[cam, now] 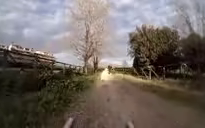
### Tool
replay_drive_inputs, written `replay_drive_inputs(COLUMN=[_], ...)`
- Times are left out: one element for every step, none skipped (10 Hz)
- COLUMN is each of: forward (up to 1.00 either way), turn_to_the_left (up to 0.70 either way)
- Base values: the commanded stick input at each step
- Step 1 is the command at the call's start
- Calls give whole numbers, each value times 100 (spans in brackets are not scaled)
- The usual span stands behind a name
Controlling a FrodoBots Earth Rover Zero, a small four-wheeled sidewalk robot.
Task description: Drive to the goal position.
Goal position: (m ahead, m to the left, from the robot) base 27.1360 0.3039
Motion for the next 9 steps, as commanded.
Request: replay_drive_inputs(forward=[70,70,70,70,70,70,70,70,70], turn_to_the_left=[0,0,0,0,0,0,0,0,0])
